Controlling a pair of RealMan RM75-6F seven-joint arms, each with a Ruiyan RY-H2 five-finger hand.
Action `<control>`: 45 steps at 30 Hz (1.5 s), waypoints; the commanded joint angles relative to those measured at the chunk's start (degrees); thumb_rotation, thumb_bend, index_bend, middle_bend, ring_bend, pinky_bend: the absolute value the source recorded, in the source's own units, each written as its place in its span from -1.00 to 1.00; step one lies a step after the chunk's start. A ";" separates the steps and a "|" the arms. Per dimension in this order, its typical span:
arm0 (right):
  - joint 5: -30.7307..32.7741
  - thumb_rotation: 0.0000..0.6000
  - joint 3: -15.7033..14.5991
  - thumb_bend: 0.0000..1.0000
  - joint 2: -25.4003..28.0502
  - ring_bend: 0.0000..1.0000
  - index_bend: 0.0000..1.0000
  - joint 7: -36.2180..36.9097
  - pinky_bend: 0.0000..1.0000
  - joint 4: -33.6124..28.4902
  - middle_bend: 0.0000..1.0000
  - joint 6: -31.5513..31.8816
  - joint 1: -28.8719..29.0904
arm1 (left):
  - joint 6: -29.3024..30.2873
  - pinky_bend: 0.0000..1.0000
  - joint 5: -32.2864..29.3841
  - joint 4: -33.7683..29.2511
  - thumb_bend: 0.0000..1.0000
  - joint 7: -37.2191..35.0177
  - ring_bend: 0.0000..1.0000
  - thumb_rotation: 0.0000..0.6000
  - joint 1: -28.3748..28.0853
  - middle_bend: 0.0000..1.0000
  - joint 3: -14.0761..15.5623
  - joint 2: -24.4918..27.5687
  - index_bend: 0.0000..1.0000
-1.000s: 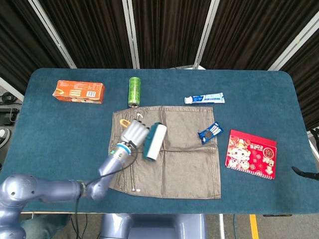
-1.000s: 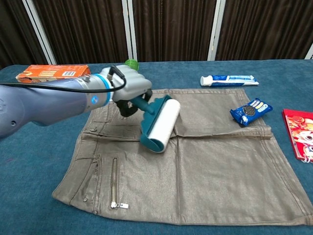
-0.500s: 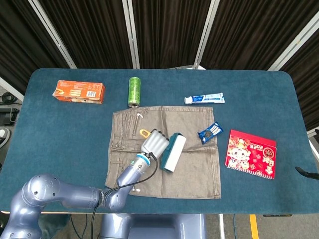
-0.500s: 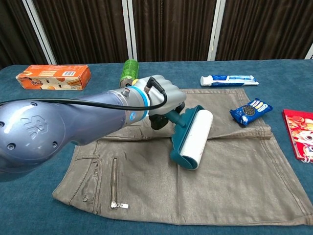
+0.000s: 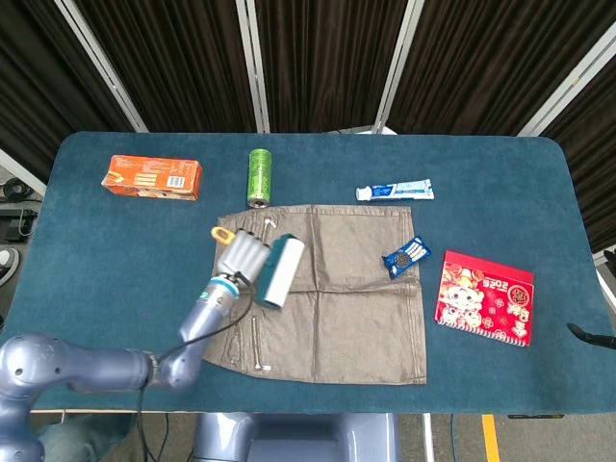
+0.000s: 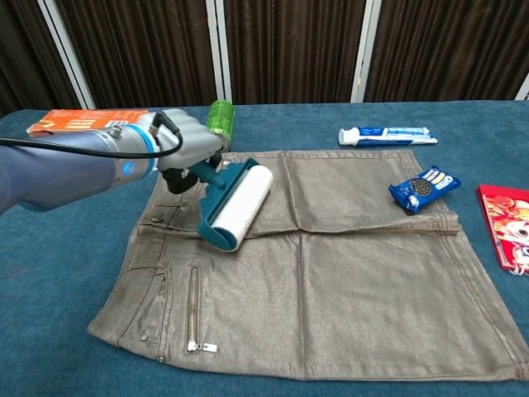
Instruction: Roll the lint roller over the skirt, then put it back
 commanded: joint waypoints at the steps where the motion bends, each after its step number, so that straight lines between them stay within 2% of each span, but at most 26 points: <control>1: 0.00 1.00 -0.01 -1.00 -0.11 -1.00 -1.00 -0.39 -1.00 -0.18 -1.00 -0.01 0.09 | -0.60 -0.07 1.76 0.23 0.56 -2.83 -0.21 1.00 2.50 -0.12 1.91 2.76 0.21; 5: -0.02 1.00 0.03 -1.00 -0.20 -1.00 -1.00 -1.02 -1.00 -0.53 -1.00 0.13 0.18 | -1.39 -0.07 4.03 0.83 0.56 -5.99 -0.21 1.00 5.24 -0.12 4.05 6.14 0.21; 14: -0.81 1.00 -0.31 -1.00 -0.41 -1.00 -1.00 -2.81 -1.00 -1.68 -1.00 0.55 0.32 | -2.75 -0.07 7.41 3.15 0.56 -14.05 -0.21 1.00 10.69 -0.12 5.63 10.89 0.21; 21: -1.18 1.00 -0.56 -1.00 -0.58 -1.00 -1.00 -3.98 -1.00 -2.31 -1.00 1.07 0.21 | -4.63 -0.07 11.50 6.06 0.56 -20.29 -0.21 1.00 13.94 -0.12 6.00 11.48 0.21; 26: -1.49 1.00 -0.68 -1.00 -0.60 -1.00 -1.00 -4.69 -1.00 -2.82 -1.00 1.54 0.11 | -5.05 -0.08 14.64 8.05 0.48 -23.51 -0.23 1.00 15.67 -0.15 6.07 11.18 0.18; 27: -1.54 1.00 -0.70 -1.00 -0.56 -1.00 -1.00 -4.83 -1.00 -2.95 -1.00 1.60 0.10 | -5.20 -0.09 15.21 8.52 0.35 -23.91 -0.27 1.00 16.00 -0.20 6.17 11.11 0.12; 29: -1.68 1.00 -0.80 -1.00 -0.63 -1.00 -1.00 -5.13 -1.00 -3.10 -1.00 1.79 0.04 | -5.78 -0.20 15.81 9.16 -0.19 -25.01 -0.44 1.00 16.74 -0.44 6.10 11.10 -0.12; 30: -1.77 1.00 -0.81 -1.00 -0.61 -1.00 -1.00 -5.19 -1.00 -3.19 -1.00 1.94 -0.01 | -5.91 -0.34 15.95 9.29 -0.58 -25.67 -0.63 1.00 17.14 -0.65 5.97 11.21 -0.36; 31: -1.85 1.00 -0.84 -1.00 -0.54 -1.00 -1.00 -5.19 -1.00 -3.29 -1.00 2.02 -0.06 | -5.96 -0.50 16.12 9.36 -0.85 -26.04 -0.81 1.00 17.36 -0.84 5.89 11.31 -0.60; 32: -1.90 1.00 -0.89 -1.00 -0.56 -1.00 -1.00 -5.24 -1.00 -3.36 -1.00 2.03 -0.07 | -6.05 -0.60 16.27 9.34 -0.95 -26.52 -0.91 1.00 17.70 -0.93 5.78 11.52 -0.74; 33: -1.87 1.00 -0.87 -1.00 -0.55 -1.00 -1.00 -5.28 -1.00 -3.38 -1.00 2.03 -0.05 | -6.00 -0.70 16.30 9.12 -1.00 -26.88 -0.99 1.00 18.03 -0.99 5.63 11.84 -0.89; 35: -2.09 1.00 -0.99 -1.00 -0.61 -1.00 -1.00 -5.41 -1.00 -3.49 -1.00 2.14 -0.09 | -2.80 -0.80 16.44 7.58 -1.00 -27.16 -1.00 1.00 19.42 -1.00 4.82 13.00 -0.99; 39: -3.01 1.00 -1.24 -1.00 -0.60 -1.00 -1.00 -5.32 -1.00 -3.74 -1.00 2.58 -0.22 | 2.75 -0.98 16.22 2.09 -1.00 -28.69 -1.00 1.00 22.19 -1.00 2.81 16.21 -1.00; 45: -4.09 1.00 -1.46 -1.00 -0.45 -1.00 -1.00 -4.26 -1.00 -3.66 -1.00 3.17 -0.46 | 11.45 -1.00 18.41 -6.51 -1.00 -35.82 -1.00 1.00 27.75 -1.00 -0.02 21.91 -1.00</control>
